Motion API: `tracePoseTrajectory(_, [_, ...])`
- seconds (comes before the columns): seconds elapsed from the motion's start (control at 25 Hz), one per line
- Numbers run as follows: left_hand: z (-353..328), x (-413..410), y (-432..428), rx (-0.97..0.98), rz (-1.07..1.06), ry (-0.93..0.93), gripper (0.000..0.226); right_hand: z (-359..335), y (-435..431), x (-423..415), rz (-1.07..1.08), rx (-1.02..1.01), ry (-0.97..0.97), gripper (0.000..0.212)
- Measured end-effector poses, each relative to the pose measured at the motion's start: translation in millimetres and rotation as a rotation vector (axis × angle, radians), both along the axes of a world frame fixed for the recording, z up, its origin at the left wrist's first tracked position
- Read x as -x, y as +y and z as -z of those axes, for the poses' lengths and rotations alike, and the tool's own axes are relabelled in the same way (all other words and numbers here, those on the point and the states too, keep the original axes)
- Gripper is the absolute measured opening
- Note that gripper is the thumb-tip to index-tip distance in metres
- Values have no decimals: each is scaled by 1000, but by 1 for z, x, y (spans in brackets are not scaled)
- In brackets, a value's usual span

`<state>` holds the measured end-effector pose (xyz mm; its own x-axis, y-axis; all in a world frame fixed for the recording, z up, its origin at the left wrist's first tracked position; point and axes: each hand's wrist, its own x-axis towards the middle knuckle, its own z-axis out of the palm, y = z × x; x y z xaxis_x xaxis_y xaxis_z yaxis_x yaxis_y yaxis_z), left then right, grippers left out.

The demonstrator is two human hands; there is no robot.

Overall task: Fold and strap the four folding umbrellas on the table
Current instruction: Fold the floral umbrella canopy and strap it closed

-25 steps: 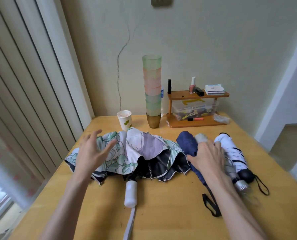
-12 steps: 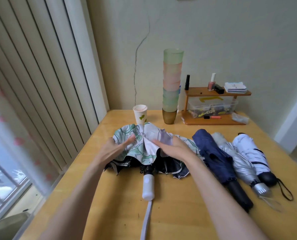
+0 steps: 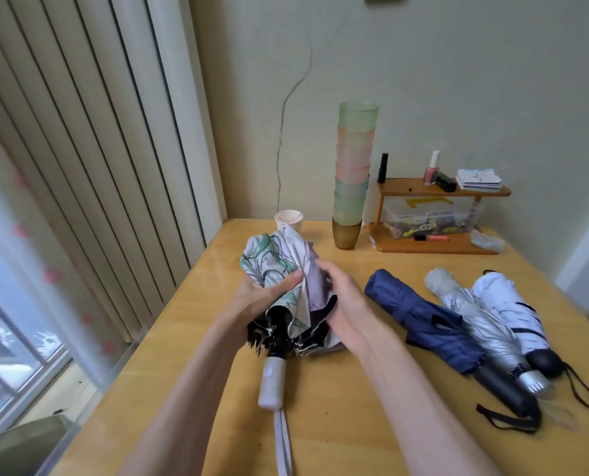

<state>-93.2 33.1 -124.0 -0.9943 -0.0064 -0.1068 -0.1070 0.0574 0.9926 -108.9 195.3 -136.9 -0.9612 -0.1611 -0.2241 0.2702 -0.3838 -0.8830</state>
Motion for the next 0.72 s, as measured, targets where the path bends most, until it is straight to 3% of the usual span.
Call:
tracePoseTrajectory(0.08, [0, 5, -3, 4, -54, 20, 52, -8, 0, -4, -38, 121, 35, 50])
tracePoseTrajectory(0.16, [-2, 10, -6, 22, -111, 61, 57, -21, 1, -11, -68, 50, 112, 37])
tracePoseTrajectory(0.28, [-7, 10, -16, 13, -181, 179, 54, -37, 15, -21, 202, -458, 422, 29])
tracePoseTrajectory(0.36, [-10, 5, -19, -2, -178, 275, 54, -38, 25, -20, 365, -602, 541, 41])
tracePoseTrajectory(0.48, [-15, -6, -12, 37, -117, 396, 47, -38, 22, -25, 143, -482, 468, 87])
tracePoseTrajectory(0.56, [-18, -11, -10, 42, -36, 433, 42, -39, 25, -21, 7, -381, 461, 97])
tracePoseTrajectory(0.64, [-20, -13, -13, 5, 15, 424, 48, -46, 37, -20, -60, -400, 490, 98])
tracePoseTrajectory(0.72, [-20, -12, -16, -39, 26, 408, 54, -54, 46, -19, -102, -438, 499, 72])
